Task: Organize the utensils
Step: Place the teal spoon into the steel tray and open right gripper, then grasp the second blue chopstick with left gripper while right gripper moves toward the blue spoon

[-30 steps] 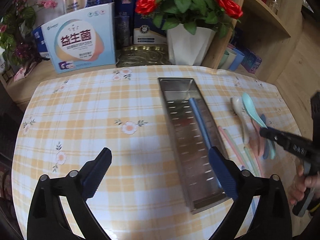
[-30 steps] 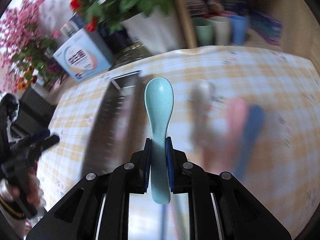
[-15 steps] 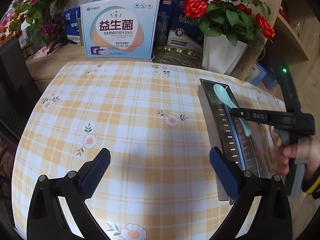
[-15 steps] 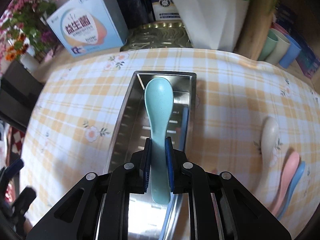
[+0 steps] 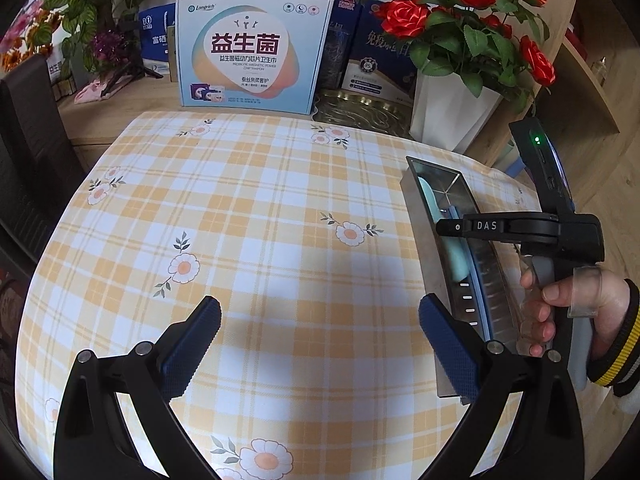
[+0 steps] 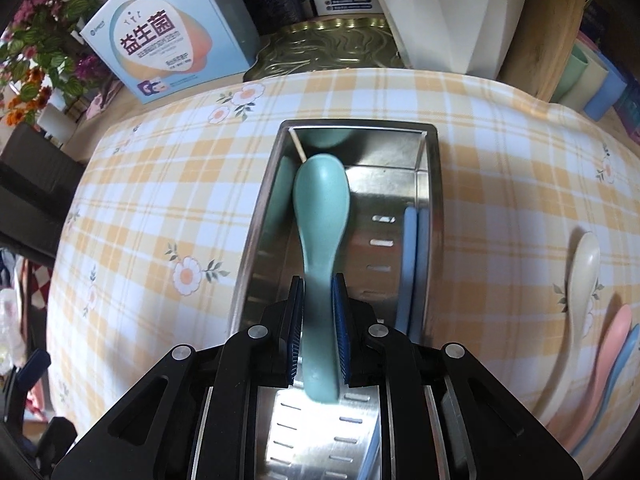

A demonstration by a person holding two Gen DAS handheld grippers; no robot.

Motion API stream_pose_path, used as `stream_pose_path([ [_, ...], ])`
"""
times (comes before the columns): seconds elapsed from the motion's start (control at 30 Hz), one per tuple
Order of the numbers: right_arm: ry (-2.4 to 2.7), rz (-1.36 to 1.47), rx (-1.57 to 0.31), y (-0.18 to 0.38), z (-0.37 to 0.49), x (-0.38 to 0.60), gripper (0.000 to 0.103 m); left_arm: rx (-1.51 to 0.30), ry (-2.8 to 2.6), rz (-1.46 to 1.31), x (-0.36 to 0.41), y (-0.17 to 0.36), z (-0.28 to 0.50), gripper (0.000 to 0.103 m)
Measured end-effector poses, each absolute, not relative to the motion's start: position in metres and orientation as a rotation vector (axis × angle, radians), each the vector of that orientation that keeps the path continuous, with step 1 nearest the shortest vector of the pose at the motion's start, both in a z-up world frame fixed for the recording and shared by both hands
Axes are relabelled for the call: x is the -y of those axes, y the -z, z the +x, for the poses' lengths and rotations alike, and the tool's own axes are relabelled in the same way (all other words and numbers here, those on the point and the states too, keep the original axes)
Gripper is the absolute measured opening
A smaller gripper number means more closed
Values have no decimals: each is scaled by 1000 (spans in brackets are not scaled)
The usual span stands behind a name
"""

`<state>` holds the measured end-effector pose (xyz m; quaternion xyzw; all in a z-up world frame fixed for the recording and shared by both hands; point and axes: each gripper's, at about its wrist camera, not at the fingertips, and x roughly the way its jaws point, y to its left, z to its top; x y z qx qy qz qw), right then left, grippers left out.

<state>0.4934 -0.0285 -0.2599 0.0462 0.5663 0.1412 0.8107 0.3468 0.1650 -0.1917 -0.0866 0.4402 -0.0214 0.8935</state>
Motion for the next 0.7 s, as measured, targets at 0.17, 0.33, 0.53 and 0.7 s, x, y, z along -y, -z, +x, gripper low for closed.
stream_pose_path([
  [0.17, -337, 96, -1170, 241, 482, 35, 16, -887, 49, -161, -151, 180, 343, 97],
  [0.33, -383, 87, -1065, 208, 452, 62, 16, -846, 64, -138, -126, 164, 333, 97],
  [0.53, -428, 136, -920, 181, 397, 116, 18, -823, 124, -131, -82, 154, 312, 95],
  [0.7, -369, 162, -792, 175, 339, 171, 53, -833, 188, -152, -43, 158, 291, 80],
])
